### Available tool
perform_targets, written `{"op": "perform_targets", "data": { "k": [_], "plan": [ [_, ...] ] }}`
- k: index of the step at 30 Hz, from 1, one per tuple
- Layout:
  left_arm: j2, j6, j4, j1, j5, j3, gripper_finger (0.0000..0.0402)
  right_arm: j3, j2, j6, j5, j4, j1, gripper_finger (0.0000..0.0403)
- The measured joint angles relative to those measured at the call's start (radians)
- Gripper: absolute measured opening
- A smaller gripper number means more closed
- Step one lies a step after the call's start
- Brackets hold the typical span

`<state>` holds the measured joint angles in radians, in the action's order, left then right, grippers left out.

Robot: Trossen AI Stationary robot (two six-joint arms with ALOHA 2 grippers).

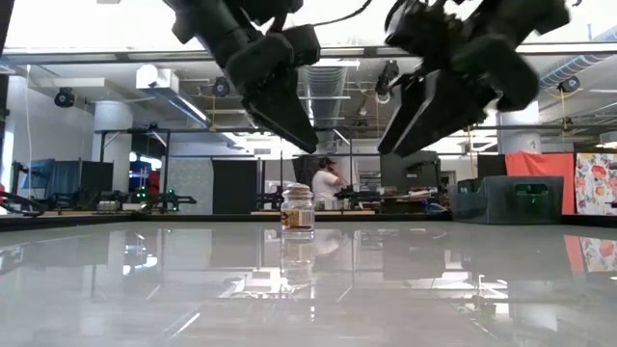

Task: Sort spices by type
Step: Put the brown seasoning bottle into the transparent bin

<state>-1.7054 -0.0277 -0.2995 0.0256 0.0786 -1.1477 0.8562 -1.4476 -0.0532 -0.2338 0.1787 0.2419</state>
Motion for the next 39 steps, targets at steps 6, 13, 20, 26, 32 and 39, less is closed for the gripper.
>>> {"op": "perform_targets", "data": {
  "k": [6,13,20,26,32,39],
  "plan": [
    [-0.001,0.016,-0.025,-0.057,-0.053,0.005,0.0260,-0.001,-0.001,0.034,-0.108,-0.006,0.058,0.0256],
    [-0.029,0.030,0.005,-0.068,-0.030,0.002,0.0285,-0.001,-0.009,0.054,-0.134,-0.012,0.062,0.0282],
    [-0.102,0.070,0.001,-0.073,-0.014,-0.004,0.0300,-0.001,-0.009,0.055,-0.133,-0.044,0.062,0.0300],
    [-0.116,0.080,-0.009,-0.083,-0.012,-0.004,0.0300,-0.001,-0.009,0.099,-0.132,-0.042,0.062,0.0310],
    [-0.149,0.101,-0.007,-0.082,-0.016,-0.004,0.0296,-0.001,-0.009,0.138,-0.128,-0.042,0.062,0.0305],
    [-0.185,0.098,0.018,-0.082,-0.016,-0.004,0.0265,-0.001,-0.009,0.160,-0.098,-0.043,0.062,0.0287]
  ]
}}
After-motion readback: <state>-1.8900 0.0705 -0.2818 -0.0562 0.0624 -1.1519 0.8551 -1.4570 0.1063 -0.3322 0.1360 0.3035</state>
